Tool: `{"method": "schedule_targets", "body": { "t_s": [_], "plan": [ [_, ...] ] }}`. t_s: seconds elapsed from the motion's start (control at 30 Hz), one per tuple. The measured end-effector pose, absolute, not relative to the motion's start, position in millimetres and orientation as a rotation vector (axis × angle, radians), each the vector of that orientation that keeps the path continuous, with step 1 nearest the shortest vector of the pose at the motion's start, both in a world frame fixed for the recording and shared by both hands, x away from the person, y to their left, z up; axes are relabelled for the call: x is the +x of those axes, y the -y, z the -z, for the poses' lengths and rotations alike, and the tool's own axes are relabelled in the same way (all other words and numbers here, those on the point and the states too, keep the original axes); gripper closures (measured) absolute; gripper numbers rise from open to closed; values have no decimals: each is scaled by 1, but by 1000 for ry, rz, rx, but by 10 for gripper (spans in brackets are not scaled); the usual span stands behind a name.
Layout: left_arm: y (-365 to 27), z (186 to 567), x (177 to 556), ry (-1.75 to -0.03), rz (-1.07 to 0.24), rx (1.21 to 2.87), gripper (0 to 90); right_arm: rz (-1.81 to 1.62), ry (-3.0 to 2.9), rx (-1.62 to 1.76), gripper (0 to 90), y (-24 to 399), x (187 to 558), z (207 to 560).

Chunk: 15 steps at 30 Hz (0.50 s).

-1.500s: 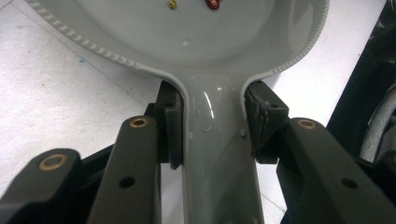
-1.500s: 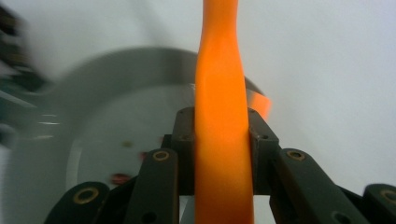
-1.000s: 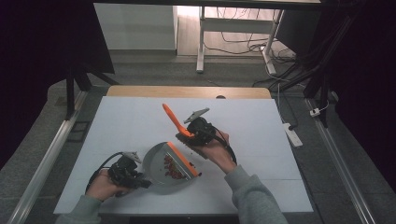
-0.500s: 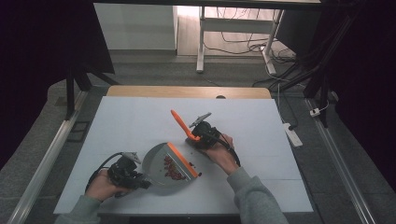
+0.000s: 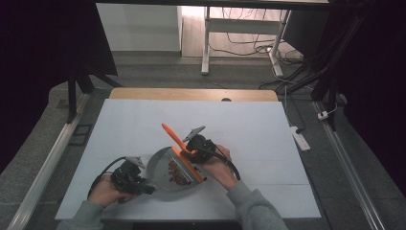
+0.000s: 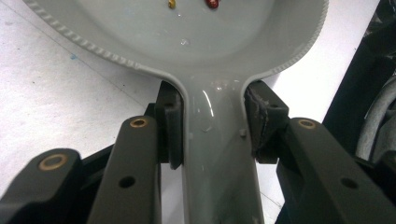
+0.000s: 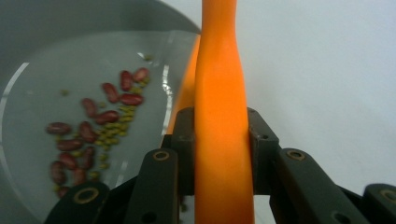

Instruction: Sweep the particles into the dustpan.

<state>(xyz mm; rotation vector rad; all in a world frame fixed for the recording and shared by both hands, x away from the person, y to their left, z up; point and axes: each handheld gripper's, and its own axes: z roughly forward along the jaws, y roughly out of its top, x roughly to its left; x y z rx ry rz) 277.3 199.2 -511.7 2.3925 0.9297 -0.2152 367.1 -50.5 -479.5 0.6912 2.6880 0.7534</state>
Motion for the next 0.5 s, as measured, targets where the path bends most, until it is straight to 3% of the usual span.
{"method": "schedule_targets", "body": {
  "t_s": [0.5],
  "plan": [
    [-200,512,277,-924,214,2396,618,-1049,-2718,711,710,37,351,464]
  ]
}}
